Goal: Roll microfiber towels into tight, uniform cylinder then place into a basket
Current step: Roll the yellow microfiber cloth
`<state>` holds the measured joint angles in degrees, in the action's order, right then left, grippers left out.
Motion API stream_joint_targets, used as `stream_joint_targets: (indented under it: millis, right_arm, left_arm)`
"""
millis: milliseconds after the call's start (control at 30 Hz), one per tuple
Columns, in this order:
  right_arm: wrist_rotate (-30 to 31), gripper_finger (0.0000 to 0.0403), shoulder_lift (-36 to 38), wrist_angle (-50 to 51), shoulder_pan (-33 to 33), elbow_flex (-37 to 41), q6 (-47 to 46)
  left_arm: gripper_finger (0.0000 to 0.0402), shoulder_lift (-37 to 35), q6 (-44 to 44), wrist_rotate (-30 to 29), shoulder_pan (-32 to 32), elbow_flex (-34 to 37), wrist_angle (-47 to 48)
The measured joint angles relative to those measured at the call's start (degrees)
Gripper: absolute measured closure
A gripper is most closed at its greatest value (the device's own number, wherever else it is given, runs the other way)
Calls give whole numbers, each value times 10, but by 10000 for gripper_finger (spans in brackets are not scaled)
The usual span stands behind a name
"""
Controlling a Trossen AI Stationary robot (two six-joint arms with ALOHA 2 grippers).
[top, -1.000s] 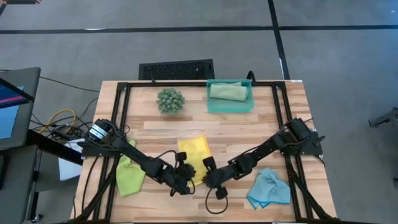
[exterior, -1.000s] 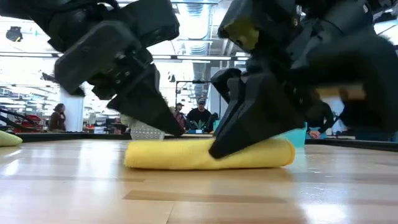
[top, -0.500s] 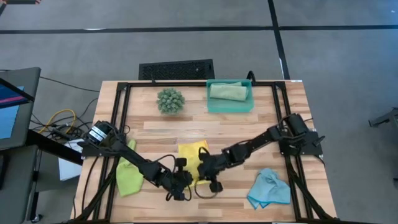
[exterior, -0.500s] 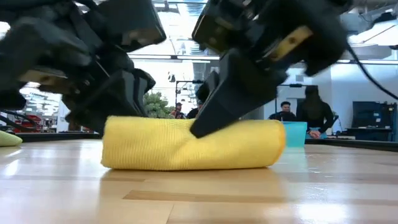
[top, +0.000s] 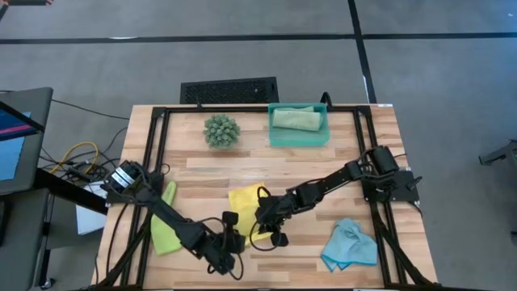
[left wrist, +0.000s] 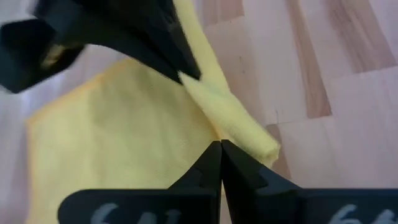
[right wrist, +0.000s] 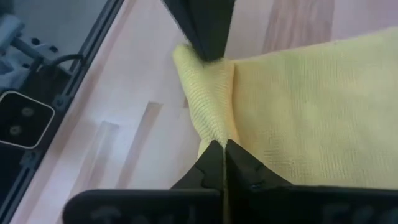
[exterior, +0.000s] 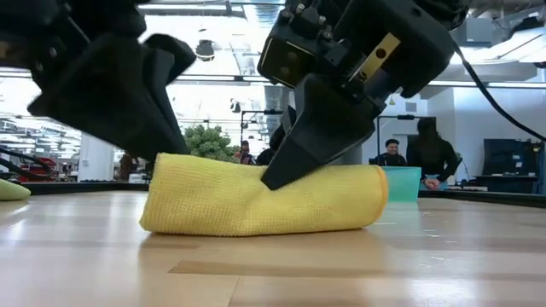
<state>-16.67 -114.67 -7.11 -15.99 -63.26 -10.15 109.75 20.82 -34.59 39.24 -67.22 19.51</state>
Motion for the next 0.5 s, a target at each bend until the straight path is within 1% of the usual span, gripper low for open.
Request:
stream_joint_targets:
  millis: [167, 300, 367, 433, 500]
  right_arm:
    - [1, 382, -1, -2, 1, 0, 0]
    - [0, 385, -14, -11, 4, 1, -1]
    - [-1, 384, -27, -38, 8, -2, -2]
    - [-9, 381, -37, -35, 9, 1, -2]
    - [-17, 380, -45, -53, 12, 0, -4]
  left_arm:
    - [401, 0, -1, -50, 17, -22, 14]
    - [401, 0, -3, -54, 17, -28, -2]
    - [401, 0, -6, -53, 10, -28, -11]
    - [401, 0, -1, -49, 0, -28, -9]
    - [401, 0, 11, -48, -8, -22, -13]
